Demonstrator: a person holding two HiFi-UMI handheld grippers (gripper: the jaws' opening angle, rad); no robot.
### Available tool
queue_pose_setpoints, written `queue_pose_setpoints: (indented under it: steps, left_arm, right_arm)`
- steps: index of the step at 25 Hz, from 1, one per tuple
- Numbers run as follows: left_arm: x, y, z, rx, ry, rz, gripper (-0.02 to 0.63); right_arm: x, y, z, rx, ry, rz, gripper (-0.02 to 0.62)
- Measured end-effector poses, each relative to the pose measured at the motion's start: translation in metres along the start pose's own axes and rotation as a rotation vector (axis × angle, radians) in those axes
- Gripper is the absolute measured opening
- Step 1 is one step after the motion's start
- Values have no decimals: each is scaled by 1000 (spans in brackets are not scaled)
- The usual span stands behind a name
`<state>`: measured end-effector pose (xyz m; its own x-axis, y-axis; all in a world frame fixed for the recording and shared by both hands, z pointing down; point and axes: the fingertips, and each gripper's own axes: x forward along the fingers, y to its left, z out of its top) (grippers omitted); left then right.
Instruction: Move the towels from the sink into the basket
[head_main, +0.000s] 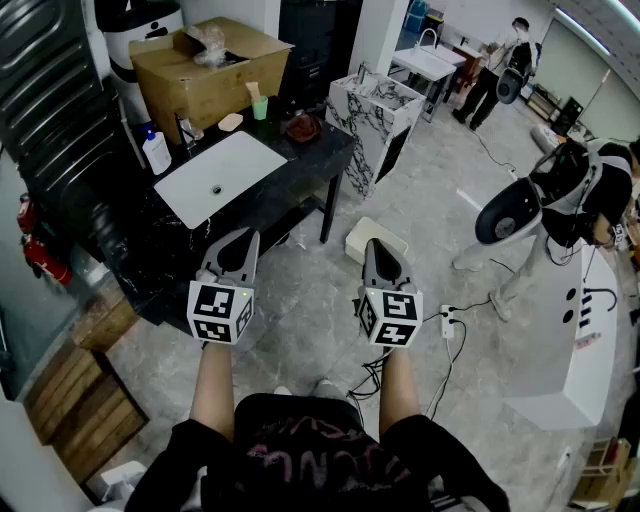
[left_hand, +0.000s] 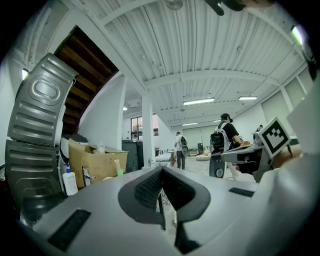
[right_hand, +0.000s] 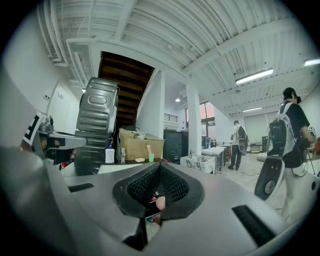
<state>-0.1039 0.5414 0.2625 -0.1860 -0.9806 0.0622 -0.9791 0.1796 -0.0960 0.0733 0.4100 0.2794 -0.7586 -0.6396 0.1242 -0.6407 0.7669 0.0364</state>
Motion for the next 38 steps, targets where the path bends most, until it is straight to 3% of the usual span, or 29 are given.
queue_pose_setpoints:
  steps: [25, 38]
  left_arm:
    - [-2, 8, -1, 8, 7, -19, 8]
    - [49, 8, -17, -6, 44, -53, 8]
  right_arm:
    - [1, 7, 5, -11, -9, -20, 14]
    - [41, -13, -1, -17, 9, -14, 15]
